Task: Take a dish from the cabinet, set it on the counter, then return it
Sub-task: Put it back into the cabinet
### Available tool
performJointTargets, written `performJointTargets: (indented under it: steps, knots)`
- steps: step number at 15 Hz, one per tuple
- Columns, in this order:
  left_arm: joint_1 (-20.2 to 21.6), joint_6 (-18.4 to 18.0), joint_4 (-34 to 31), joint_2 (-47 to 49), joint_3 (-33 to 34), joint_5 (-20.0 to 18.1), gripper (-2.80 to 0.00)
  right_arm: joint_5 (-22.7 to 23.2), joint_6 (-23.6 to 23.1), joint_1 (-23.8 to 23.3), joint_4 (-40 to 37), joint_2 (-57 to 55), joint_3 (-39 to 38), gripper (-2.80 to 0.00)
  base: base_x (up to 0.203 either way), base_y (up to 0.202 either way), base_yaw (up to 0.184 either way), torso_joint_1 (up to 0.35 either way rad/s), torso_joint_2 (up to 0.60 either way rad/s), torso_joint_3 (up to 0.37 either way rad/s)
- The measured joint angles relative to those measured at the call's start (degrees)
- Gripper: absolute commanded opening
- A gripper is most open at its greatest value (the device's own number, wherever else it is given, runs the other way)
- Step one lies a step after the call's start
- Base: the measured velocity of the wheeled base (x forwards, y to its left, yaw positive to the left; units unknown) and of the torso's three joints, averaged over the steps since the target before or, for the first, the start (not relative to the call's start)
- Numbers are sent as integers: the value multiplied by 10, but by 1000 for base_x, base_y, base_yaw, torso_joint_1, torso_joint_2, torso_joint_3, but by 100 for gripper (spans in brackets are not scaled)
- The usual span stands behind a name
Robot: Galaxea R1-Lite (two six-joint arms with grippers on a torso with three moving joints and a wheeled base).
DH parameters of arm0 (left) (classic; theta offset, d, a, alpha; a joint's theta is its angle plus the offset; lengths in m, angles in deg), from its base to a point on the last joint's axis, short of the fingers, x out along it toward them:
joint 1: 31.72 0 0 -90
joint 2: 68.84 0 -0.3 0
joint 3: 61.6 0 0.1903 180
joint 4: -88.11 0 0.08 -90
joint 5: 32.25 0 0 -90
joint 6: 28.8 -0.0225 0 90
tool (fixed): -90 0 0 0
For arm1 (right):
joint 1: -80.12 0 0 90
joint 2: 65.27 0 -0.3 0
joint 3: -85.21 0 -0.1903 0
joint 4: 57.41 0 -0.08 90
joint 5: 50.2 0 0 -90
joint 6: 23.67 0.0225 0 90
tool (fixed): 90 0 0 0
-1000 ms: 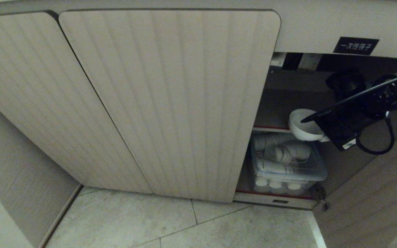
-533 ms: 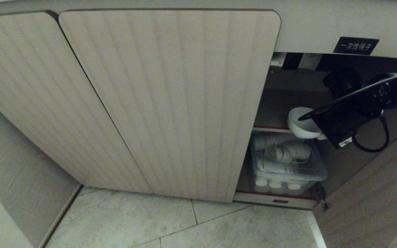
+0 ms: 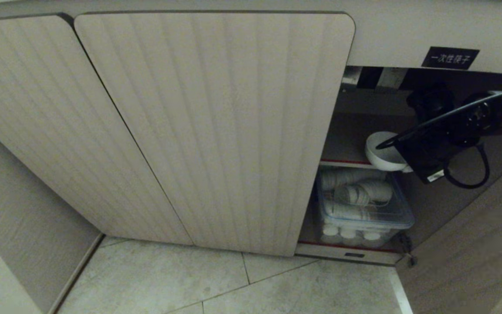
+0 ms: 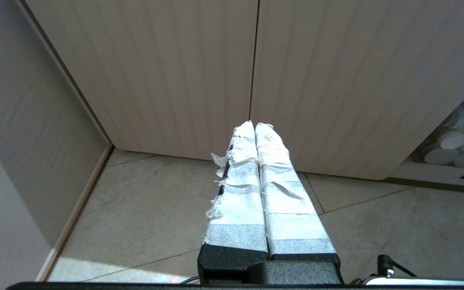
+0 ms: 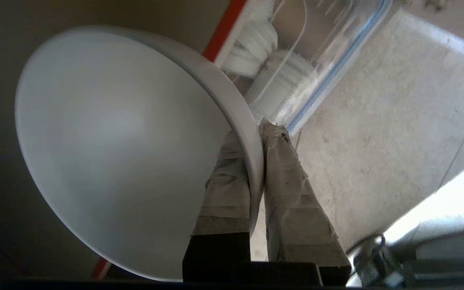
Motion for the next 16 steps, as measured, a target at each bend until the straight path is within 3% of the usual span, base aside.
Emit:
performJointTargets:
  steps: [16]
  knots:
    - [0,0,0,0,0,0,-280,-38,20,2,8,-37,42,-280,0,0,0,0,0,0]
